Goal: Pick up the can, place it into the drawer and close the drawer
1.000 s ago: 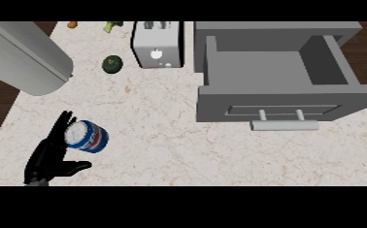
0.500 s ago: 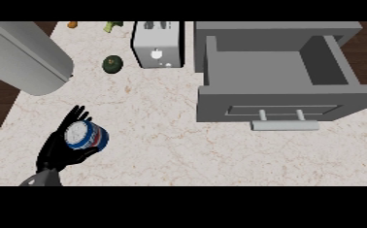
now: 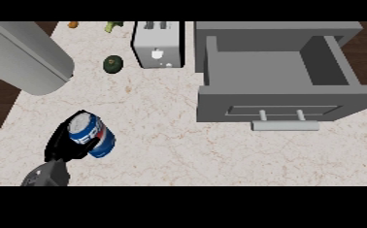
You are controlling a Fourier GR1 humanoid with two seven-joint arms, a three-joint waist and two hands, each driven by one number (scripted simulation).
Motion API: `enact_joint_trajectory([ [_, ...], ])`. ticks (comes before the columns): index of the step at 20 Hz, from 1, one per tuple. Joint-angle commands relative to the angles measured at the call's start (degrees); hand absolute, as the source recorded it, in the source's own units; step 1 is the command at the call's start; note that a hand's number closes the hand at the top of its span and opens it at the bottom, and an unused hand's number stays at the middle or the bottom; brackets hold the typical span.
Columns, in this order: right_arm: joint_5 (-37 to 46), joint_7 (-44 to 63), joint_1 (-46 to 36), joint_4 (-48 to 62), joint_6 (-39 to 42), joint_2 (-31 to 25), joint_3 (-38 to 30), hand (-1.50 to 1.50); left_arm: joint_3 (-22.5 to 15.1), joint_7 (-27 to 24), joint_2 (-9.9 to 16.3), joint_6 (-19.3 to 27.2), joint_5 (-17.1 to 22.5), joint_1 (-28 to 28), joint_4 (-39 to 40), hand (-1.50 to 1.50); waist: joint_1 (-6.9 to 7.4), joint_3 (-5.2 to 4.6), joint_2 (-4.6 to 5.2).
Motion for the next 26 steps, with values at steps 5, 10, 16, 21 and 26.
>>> enact_joint_trajectory([
  [5, 0.9, 0.6, -0.4, 0.2, -2.0, 0.2, 1.1, -1.50, -2.8, 3.6, -2.6, -1.5, 3.3, 1.2, -12.0, 1.50, 0.42, 0.03, -0.09],
  [10, -2.5, 0.7, 3.2, -3.1, -1.8, 0.7, 1.3, -1.50, -2.4, 2.5, -11.6, 16.4, 2.0, -3.0, -14.4, 1.50, -0.05, 0.01, -0.06],
  [16, -2.0, -3.4, 6.5, -2.7, -0.7, 0.7, 2.5, -1.50, -12.3, 9.3, -11.8, 27.6, 6.6, -1.4, -27.6, 1.50, -0.05, 0.05, -0.27],
  [21, -2.1, 0.1, 6.8, -6.2, -4.5, 0.7, 3.9, -1.50, -16.4, 13.8, -11.9, 35.2, 3.4, -4.5, -35.8, 1.50, -0.10, 0.04, -0.25],
  [26, -3.3, 0.4, 3.8, -4.0, -1.3, 0.4, 0.4, -1.50, -20.4, 18.7, -11.9, 40.9, 2.5, -7.7, -39.1, 1.50, -0.09, 0.01, -0.09],
])
